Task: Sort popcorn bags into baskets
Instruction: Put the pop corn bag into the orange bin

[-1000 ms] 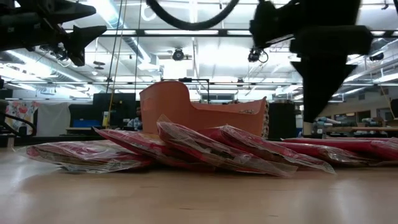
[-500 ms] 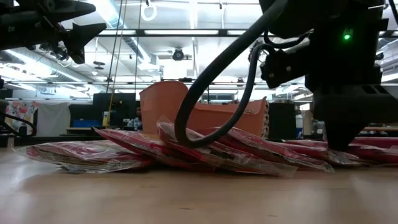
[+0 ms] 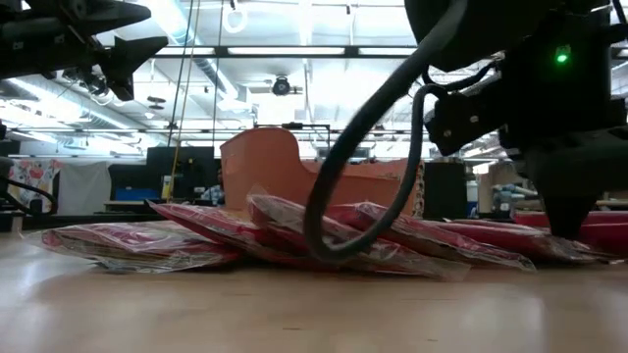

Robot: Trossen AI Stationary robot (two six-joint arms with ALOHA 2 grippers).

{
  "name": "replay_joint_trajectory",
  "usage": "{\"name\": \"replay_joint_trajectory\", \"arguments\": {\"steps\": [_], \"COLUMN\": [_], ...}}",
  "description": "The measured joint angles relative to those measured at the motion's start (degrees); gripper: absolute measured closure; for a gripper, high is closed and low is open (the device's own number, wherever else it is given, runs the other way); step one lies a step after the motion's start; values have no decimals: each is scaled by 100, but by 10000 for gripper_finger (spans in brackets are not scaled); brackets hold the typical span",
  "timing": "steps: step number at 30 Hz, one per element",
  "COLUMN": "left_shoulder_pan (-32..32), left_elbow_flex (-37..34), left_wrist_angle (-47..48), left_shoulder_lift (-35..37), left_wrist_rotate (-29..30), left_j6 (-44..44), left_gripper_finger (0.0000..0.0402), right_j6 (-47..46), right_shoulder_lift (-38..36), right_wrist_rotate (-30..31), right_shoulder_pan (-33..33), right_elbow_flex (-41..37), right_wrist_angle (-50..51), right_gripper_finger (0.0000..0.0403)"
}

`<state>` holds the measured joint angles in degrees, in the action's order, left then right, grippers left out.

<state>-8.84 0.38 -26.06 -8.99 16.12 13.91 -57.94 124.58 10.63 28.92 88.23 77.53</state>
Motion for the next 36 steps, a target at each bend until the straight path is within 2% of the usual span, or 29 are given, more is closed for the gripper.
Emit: {"name": "replay_joint_trajectory", "arguments": {"steps": [4, 8, 17, 21, 27, 31, 36], "left_shoulder_pan": [-1, -2, 0, 0, -2, -2, -1], "left_elbow_flex": [-1, 0, 0, 0, 0, 0, 0], "left_wrist_angle": [0, 0, 5, 17, 25, 62, 60], "left_shoulder_lift": [0, 0, 0, 0, 2, 0, 0], "left_wrist_rotate": [0, 0, -2, -2, 3, 4, 20], "left_j6": [0, 0, 4, 4, 21, 42, 42], "left_gripper_finger": [196, 196, 196, 196, 196, 196, 196], "right_j6": [142, 222, 853, 851, 897, 1290, 1276], "right_shoulder_lift": [6, 6, -156, -210, -193, -191, -193], "right_wrist_rotate": [146, 602, 1959, 1964, 1929, 1729, 1743], "right_shoulder_pan": [58, 144, 225, 181, 227, 553, 962], "right_elbow_flex": [343, 1030, 2152, 2262, 1844, 1515, 1111], "right_wrist_angle": [501, 1233, 1243, 1132, 438, 244, 130], "right_gripper_finger": [396, 397, 400, 394, 333, 284, 224]}}
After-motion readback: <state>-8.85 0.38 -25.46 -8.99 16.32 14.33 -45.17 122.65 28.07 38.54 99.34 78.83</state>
